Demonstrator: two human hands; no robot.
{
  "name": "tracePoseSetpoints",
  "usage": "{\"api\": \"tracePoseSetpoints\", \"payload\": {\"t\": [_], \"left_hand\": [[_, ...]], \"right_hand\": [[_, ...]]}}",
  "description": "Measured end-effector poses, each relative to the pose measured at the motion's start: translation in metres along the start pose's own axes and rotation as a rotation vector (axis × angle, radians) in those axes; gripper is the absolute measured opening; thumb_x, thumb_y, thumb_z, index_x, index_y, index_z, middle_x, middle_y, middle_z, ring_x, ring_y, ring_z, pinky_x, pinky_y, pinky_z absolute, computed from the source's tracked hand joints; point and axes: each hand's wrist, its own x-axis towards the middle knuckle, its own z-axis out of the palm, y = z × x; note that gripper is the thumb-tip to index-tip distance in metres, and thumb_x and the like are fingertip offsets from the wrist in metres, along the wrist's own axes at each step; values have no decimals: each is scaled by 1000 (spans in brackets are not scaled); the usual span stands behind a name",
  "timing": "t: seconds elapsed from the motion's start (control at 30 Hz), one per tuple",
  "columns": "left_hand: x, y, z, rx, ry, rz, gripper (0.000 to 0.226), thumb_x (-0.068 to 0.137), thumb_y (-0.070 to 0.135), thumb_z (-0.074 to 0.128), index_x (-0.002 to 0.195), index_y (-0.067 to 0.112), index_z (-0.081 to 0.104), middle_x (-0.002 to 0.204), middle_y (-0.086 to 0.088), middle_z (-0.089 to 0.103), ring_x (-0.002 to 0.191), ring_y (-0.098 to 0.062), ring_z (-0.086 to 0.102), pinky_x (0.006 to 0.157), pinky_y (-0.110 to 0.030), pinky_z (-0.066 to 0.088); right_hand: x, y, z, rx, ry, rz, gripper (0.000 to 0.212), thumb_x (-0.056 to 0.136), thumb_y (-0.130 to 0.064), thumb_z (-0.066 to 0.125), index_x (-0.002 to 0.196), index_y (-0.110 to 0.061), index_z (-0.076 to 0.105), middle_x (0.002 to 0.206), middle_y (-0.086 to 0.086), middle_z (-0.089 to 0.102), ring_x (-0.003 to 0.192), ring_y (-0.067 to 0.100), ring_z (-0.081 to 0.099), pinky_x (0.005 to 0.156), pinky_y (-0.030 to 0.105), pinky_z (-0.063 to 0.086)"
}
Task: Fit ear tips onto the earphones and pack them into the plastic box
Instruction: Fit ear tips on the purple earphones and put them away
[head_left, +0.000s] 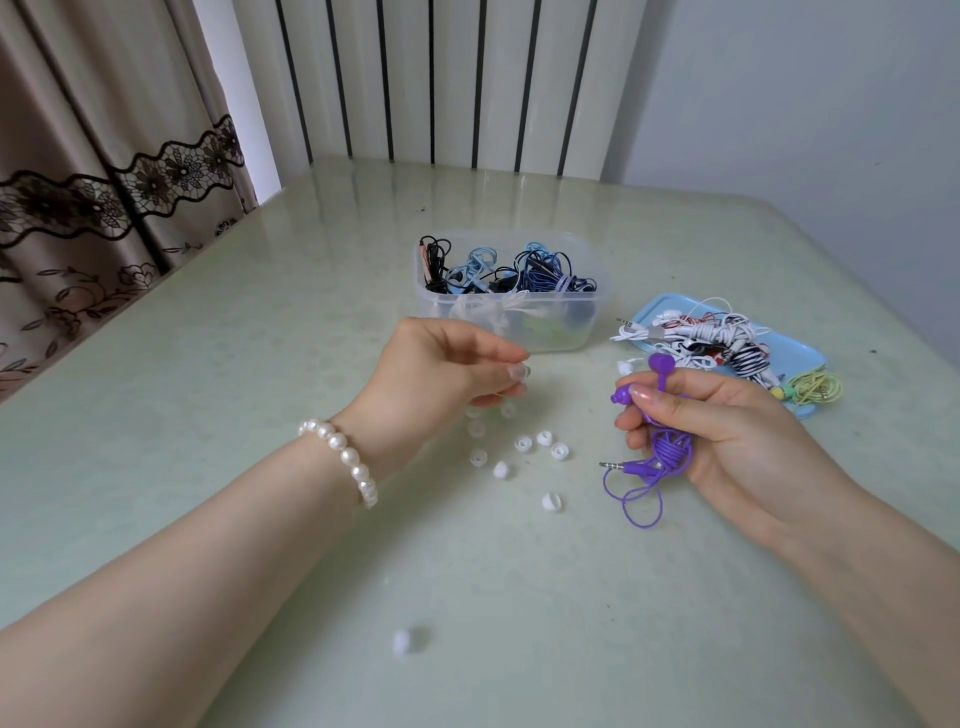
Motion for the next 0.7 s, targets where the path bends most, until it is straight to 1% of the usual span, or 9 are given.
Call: {"api": "tracePoseSetpoints", "payload": {"t": [0.03, 0.1, 0.17, 0.27, 0.37, 0.43, 0.53, 0.7], "left_hand": [[-2, 1, 3, -71, -6, -43, 13, 74, -9, 66, 72, 3, 69, 62, -5, 69, 56, -12, 65, 57, -19, 53], [-5, 1, 9, -170, -31, -128, 11, 74, -9, 65, 72, 0, 70, 68, -10, 70, 62, -15, 67, 68, -25, 55], [-8, 2, 14, -237, -76, -196, 9, 76, -10, 62, 77, -4, 68, 73, -13, 70, 66, -16, 67, 72, -26, 55], [-11, 3, 21, -304, -120, -247, 12, 77, -15, 57, 84, -10, 65, 75, -13, 69, 67, -16, 69, 70, -23, 56], [-12, 3, 23, -331, -132, -277, 17, 78, -19, 53, 81, -7, 64, 72, -12, 70, 67, -17, 70, 70, -24, 56], [-13, 4, 24, -337, -140, -289, 17, 78, -18, 53, 79, -5, 65, 69, -12, 70, 66, -17, 70, 67, -23, 56], [-15, 6, 25, -374, -153, -305, 16, 78, -17, 54, 80, -5, 65, 71, -14, 70, 66, -18, 70, 63, -23, 58], [-18, 7, 28, -384, -166, -318, 15, 78, -15, 55, 80, -3, 64, 68, -12, 71, 63, -18, 70, 62, -23, 57]], "right_hand": [[0, 0, 1, 9, 5, -3, 20, 63, -11, 58, 80, -1, 64, 59, 4, 66, 51, 10, 59, 52, 17, 50], [0, -1, 4, 27, 13, -7, 21, 61, -10, 58, 79, 0, 63, 60, 5, 67, 51, 10, 61, 51, 17, 51], [-1, -1, 6, 27, 19, -10, 21, 60, -10, 58, 78, 0, 64, 61, 6, 68, 52, 12, 63, 52, 18, 52], [0, 1, 8, -14, 24, -1, 21, 59, -14, 60, 77, -5, 65, 63, 6, 70, 55, 14, 64, 58, 20, 51], [0, 3, 10, -29, 27, -4, 20, 60, -17, 60, 77, -7, 65, 64, 6, 70, 56, 14, 64, 59, 20, 49], [-1, 3, 11, -13, 18, -15, 20, 63, -16, 60, 79, -6, 65, 64, 5, 70, 56, 13, 63, 59, 20, 48], [-1, 4, 11, 26, 19, -51, 20, 63, -13, 60, 81, -5, 66, 63, 1, 69, 56, 9, 62, 54, 14, 48], [0, 6, 10, -9, 13, -91, 13, 58, -17, 65, 67, -14, 74, 69, -1, 71, 62, 7, 61, 59, 15, 50]]}}
